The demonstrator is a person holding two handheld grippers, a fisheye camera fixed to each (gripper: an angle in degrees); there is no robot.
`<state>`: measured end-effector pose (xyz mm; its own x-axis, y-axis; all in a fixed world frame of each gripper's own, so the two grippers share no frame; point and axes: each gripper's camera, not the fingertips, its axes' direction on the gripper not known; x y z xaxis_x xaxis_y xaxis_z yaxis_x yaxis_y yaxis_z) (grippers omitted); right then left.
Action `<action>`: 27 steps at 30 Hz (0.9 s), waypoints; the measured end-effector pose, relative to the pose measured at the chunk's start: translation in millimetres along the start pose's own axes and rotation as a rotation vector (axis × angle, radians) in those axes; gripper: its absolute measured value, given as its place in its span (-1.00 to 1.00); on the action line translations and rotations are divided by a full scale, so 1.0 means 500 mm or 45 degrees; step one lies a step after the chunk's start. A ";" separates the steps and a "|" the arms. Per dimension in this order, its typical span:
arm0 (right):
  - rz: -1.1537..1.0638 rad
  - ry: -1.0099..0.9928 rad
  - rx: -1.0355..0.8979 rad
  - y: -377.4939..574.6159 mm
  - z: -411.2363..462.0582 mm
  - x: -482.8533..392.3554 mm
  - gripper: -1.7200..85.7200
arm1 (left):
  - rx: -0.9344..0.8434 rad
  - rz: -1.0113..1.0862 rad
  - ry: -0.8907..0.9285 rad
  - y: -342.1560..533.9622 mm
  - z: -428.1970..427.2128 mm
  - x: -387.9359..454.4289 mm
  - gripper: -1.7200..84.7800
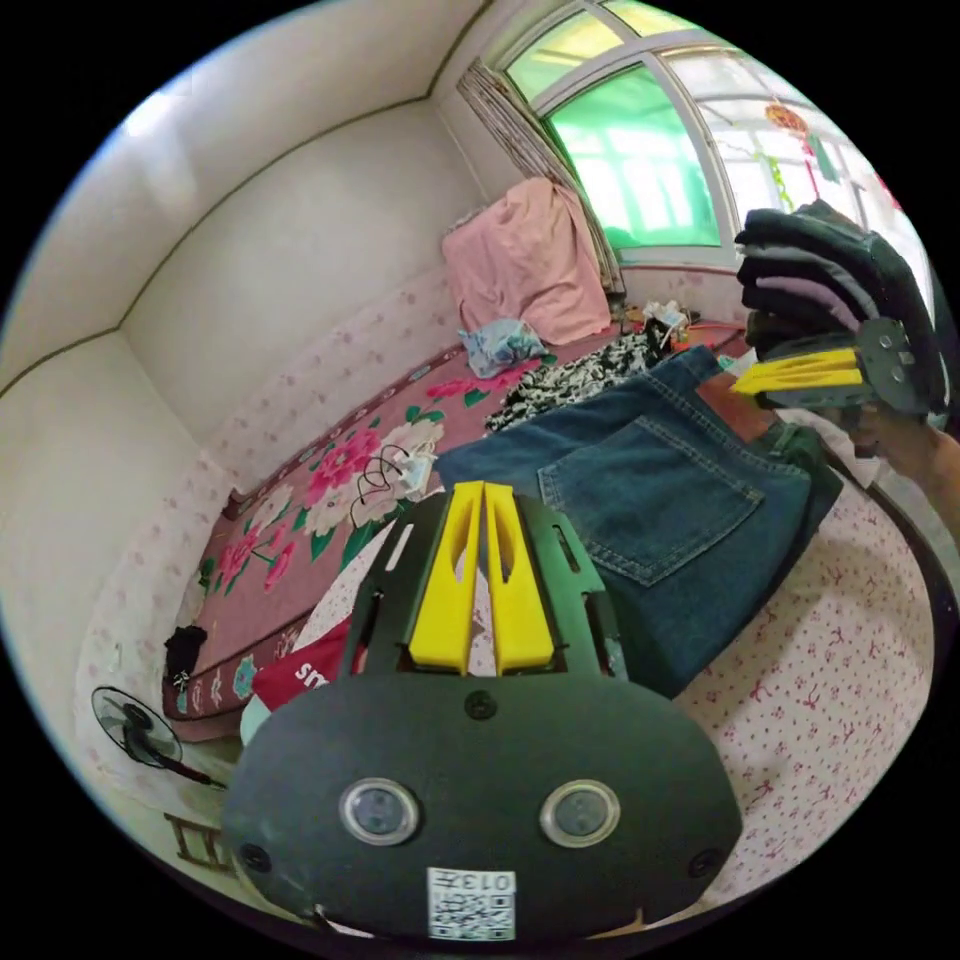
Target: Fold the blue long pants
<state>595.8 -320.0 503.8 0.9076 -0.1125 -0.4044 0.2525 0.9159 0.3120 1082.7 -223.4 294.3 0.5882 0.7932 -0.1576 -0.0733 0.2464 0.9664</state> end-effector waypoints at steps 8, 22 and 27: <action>0.159 0.099 -0.235 -0.038 0.150 0.023 -0.96 | -0.155 0.061 0.008 0.029 0.102 0.017 -0.97; 0.069 0.280 0.024 -0.059 0.077 -0.147 -0.96 | -0.129 0.122 0.075 0.141 -0.021 -0.097 -0.97; -0.098 0.113 0.257 0.010 0.008 -0.312 -0.96 | -0.292 0.009 0.111 0.333 -0.075 -0.166 -0.97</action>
<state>456.7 -299.5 572.2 0.8525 -0.1366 -0.5046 0.3898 0.8092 0.4396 991.6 -227.2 460.9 0.5160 0.8379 -0.1779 -0.2636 0.3529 0.8978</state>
